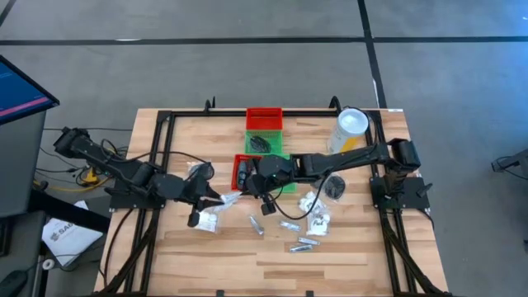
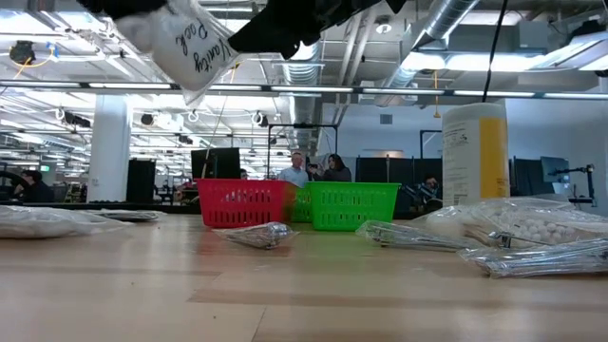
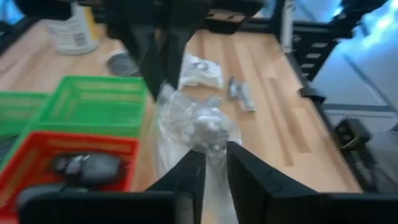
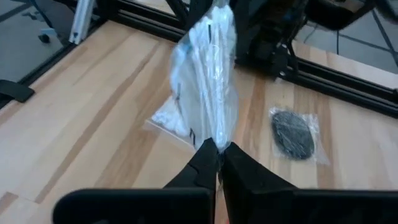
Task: Pick & Place Travel size toiletries
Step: Put the white cotton pack into the top red bin
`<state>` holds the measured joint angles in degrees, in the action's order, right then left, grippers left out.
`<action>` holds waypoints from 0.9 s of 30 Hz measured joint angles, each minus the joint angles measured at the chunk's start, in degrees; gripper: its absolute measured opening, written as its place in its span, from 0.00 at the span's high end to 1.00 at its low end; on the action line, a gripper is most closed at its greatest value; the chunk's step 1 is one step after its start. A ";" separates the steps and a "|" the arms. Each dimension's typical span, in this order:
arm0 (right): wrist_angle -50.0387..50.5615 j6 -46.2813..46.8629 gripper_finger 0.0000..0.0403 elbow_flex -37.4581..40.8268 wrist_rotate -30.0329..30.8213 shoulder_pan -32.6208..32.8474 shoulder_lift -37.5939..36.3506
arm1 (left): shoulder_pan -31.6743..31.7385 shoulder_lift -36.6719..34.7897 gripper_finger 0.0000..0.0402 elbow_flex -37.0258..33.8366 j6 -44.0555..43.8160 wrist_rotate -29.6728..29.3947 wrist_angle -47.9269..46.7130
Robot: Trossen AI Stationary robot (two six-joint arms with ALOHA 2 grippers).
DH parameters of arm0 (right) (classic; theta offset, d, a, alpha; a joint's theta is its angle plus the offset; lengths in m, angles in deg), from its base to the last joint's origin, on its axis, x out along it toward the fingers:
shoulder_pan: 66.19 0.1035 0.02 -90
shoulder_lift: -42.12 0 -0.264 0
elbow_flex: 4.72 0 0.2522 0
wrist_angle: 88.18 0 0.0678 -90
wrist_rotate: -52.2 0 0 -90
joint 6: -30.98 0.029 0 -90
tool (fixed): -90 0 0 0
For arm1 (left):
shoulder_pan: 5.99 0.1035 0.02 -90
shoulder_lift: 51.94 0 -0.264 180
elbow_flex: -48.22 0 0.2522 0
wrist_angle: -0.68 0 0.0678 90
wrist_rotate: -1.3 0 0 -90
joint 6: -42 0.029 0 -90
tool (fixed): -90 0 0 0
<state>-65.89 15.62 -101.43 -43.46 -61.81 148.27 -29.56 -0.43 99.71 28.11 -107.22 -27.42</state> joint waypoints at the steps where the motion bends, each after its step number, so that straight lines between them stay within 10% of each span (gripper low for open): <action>1: 0.66 0.31 1.00 0.00 0.04 -0.11 -0.17 | 0.00 -0.58 0.82 0.00 -0.02 -0.65 -1.15; 27: 17.49 16.80 1.00 -0.02 11.32 -20.86 -3.72 | -0.03 1.11 0.76 0.02 -3.06 -7.81 -3.42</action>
<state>-48.40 32.42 -101.45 -32.14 -82.67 144.55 -29.58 0.68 99.74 25.05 -115.03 -30.85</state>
